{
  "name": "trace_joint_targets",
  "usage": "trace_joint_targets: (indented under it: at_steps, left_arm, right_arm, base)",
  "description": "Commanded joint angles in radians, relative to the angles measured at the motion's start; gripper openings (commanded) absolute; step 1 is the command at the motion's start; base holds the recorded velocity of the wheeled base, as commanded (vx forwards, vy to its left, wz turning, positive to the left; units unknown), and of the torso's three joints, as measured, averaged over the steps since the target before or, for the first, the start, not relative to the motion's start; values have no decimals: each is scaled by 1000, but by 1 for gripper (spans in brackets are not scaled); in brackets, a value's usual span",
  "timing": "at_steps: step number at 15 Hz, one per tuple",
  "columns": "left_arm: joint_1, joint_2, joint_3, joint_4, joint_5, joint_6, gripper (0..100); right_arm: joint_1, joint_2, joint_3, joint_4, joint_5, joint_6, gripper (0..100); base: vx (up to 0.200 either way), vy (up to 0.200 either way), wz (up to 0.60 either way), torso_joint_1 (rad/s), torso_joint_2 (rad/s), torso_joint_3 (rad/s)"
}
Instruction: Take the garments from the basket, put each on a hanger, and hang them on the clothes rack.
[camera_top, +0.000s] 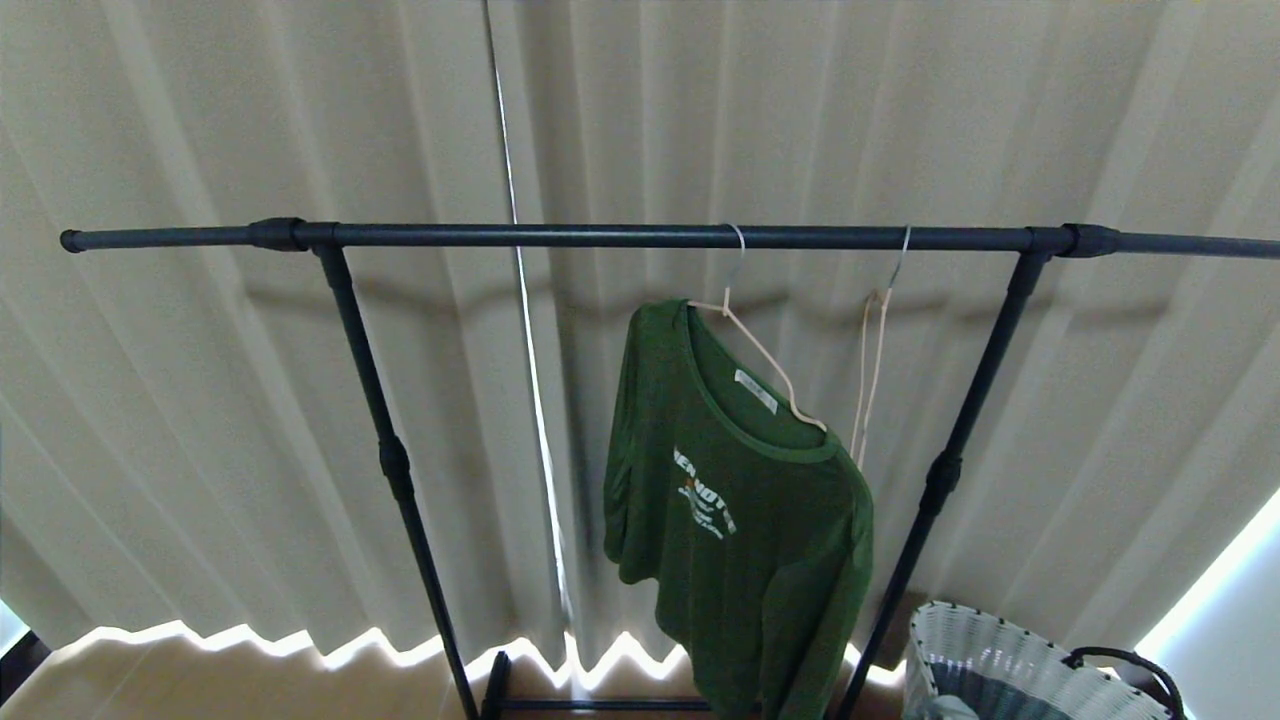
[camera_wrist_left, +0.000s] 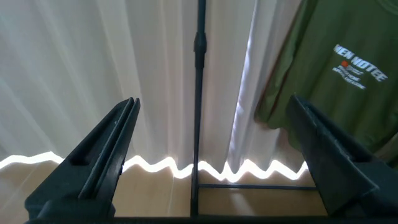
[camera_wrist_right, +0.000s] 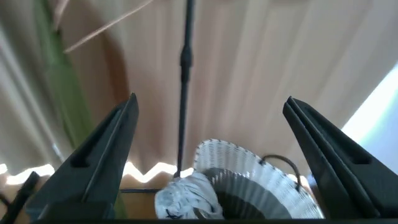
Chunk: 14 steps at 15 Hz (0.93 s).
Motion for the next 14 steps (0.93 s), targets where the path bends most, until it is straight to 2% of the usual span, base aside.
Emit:
trace_joint_targets:
  at_steps: [1,4,7,14]
  left_arm:
    - [0,0,1,0,3,-1,100]
    - [0,0,1,0,8,-3,100]
    - [2,0,0,0,8,-1,100]
    - [2,0,1,0,6,0,100]
  right_arm:
    - [119,-72,2,1,13,-3,100]
    - [102,-90,2,-4,14,28,100]
    - [102,-90,2,-4,14,25,100]
    - [102,-90,2,-4,14,22,100]
  base:
    - [0,0,0,0,0,0]
    - [0,0,0,0,0,0]
    - [0,0,0,0,0,0]
    - [-200,0,0,4,0,2]
